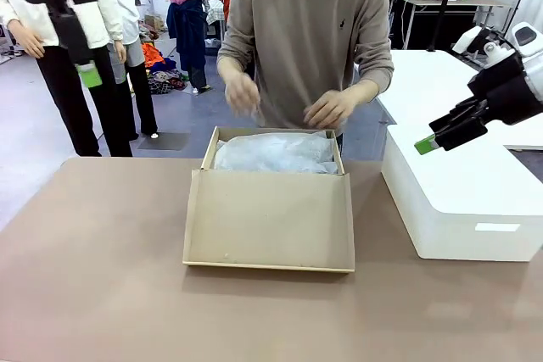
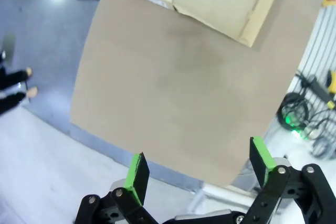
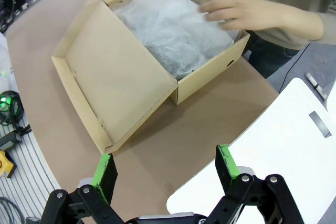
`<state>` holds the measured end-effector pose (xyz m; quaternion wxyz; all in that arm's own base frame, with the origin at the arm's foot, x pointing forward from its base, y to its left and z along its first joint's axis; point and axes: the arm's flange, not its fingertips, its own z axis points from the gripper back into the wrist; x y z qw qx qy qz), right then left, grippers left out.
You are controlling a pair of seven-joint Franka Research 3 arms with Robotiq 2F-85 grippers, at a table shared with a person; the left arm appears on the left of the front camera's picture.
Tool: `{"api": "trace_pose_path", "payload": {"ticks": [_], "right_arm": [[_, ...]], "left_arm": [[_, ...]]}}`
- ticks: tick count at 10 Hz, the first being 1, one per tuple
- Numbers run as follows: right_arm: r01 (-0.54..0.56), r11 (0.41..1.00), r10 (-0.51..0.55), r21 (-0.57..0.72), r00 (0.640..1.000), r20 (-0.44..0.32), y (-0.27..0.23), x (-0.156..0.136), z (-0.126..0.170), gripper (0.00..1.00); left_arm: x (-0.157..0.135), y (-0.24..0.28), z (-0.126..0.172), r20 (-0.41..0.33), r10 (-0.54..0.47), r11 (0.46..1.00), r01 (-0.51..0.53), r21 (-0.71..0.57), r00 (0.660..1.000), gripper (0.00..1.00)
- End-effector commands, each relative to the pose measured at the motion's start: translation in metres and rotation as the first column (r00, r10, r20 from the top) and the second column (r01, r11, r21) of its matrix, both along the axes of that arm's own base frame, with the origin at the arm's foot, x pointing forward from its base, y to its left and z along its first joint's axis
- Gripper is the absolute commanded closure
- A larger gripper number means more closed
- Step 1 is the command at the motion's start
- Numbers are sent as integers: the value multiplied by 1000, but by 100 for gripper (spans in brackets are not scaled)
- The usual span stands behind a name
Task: Pack the shoes into the box.
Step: Close the Shoes Box.
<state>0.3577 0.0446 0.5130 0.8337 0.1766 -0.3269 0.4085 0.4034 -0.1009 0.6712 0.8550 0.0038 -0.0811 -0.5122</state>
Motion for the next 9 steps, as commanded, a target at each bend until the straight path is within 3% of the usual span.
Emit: {"api": "trace_pose_path", "payload": {"ticks": [1,3,5,6,7,9], "right_arm": [[-25,1000,24,19,1000,17,-2,3,-1,0],[-25,1000,24,19,1000,17,-2,3,-1,0],[-25,1000,24,19,1000,17,-2,3,-1,0],[-25,1000,24,19,1000,17,-2,3,-1,0],[-25,1000,24,19,1000,17,-2,3,-1,0],[-25,1000,24,19,1000,17,-2,3,-1,0]], "left_arm": [[-12,31,-9,-3,-195,978,194,-78,981,0],[-10,55,-20,47,-246,962,250,-112,968,0],[1,62,-40,16,-206,966,206,-157,978,0],[6,62,-44,-18,-123,979,119,-163,992,0],[-3,63,-28,17,-216,969,216,-116,976,0],[-3,63,-28,17,-216,969,216,-116,976,0]]}}
